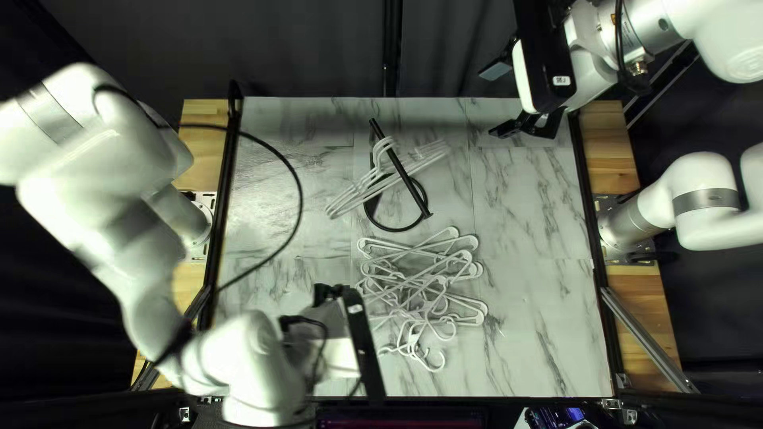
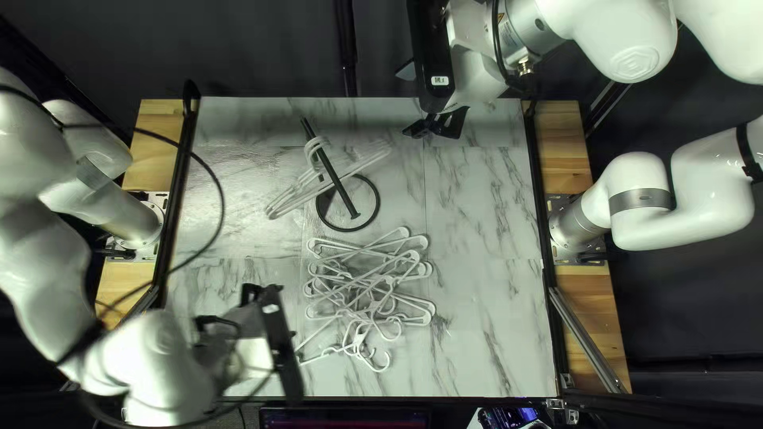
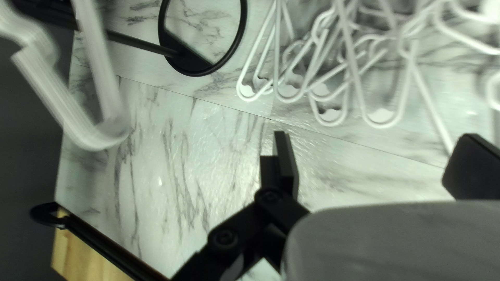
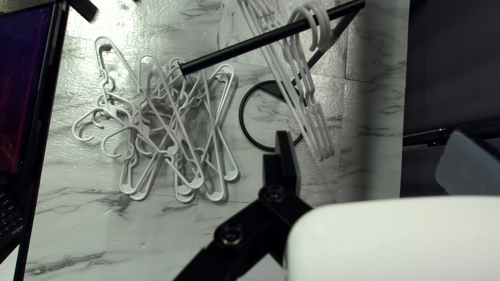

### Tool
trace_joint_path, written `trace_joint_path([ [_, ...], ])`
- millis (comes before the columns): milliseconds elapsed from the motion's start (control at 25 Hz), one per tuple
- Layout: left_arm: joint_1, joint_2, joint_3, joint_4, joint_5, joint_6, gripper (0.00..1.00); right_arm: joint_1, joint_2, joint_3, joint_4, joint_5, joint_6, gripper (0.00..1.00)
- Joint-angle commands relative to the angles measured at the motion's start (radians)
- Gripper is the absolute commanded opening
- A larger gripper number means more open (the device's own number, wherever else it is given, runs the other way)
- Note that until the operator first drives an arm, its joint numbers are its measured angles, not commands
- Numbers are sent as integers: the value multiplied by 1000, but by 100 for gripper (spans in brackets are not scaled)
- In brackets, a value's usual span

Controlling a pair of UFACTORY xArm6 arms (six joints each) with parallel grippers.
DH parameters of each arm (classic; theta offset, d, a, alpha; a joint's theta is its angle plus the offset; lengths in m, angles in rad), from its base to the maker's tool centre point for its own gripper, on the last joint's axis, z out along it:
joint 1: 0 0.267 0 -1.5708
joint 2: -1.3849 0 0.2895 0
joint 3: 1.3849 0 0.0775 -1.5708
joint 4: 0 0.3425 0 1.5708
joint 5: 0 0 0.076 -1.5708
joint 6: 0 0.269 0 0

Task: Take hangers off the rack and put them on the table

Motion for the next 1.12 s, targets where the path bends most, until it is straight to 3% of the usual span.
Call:
trace_joint_path([
  [40,120,-296,129,-77,-22,244,100,0,0,0,0,0,0,100],
  [280,323,-535,105,-166,48,606,100,0,0,0,0,0,0,100],
  [360,340,-548,84,-151,97,625,100,0,0,0,0,0,0,100],
  [920,340,-548,84,-151,97,625,100,0,0,0,0,0,0,100],
  [1120,494,-694,46,-278,82,823,100,0,0,0,0,0,0,100],
])
